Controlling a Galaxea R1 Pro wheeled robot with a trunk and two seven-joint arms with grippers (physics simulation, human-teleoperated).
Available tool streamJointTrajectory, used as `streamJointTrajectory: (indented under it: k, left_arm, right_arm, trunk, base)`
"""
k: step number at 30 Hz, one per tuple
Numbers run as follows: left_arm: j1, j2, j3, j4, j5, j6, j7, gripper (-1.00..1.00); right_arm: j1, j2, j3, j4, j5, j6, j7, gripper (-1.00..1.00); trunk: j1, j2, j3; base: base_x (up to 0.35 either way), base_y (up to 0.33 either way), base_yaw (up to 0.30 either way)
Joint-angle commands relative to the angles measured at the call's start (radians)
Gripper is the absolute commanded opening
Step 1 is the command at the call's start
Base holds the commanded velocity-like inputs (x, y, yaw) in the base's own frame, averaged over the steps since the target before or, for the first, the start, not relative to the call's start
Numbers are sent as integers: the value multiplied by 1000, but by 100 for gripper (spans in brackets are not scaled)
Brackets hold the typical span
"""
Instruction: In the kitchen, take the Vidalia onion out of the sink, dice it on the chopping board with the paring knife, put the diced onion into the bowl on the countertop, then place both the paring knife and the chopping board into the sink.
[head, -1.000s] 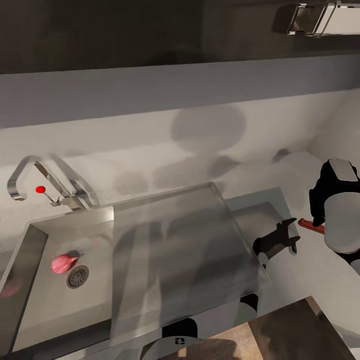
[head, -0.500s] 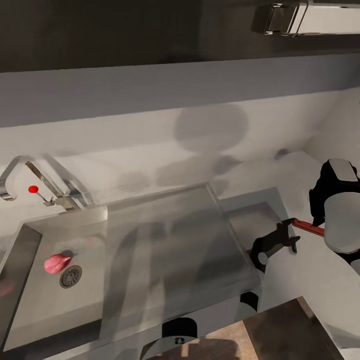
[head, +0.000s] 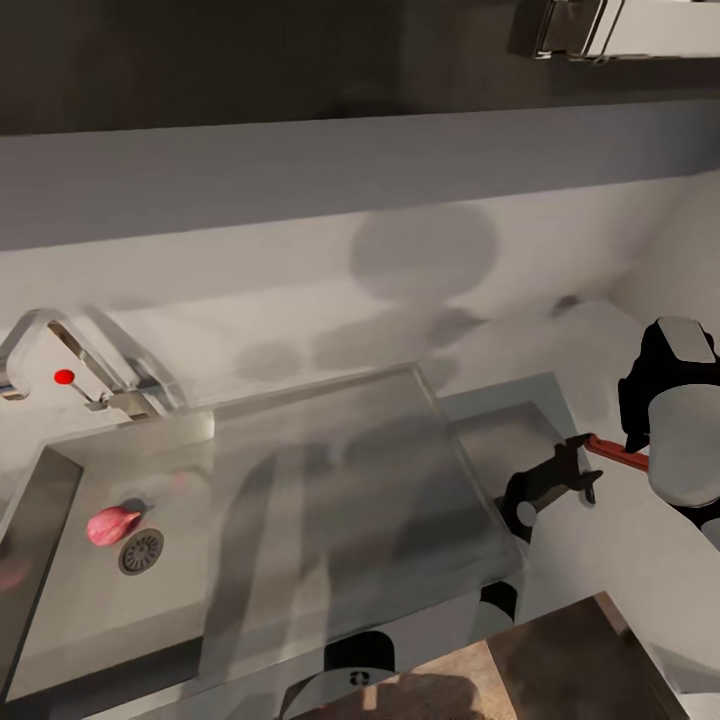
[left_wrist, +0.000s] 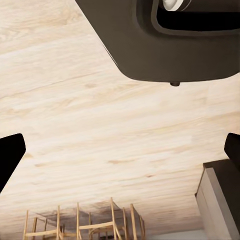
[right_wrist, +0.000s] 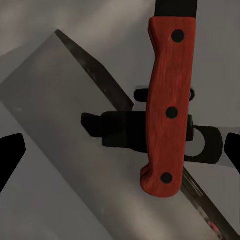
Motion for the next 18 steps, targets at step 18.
streamJointTrajectory:
  k: [18]
  left_arm:
    - [1,0,0,-2,0,0,-1,100]
  right_arm:
    - [-1,-8,-2,-1,0,2,-3,100]
  trunk:
    - [0,-2,-20]
  base:
    - [0,0,0]
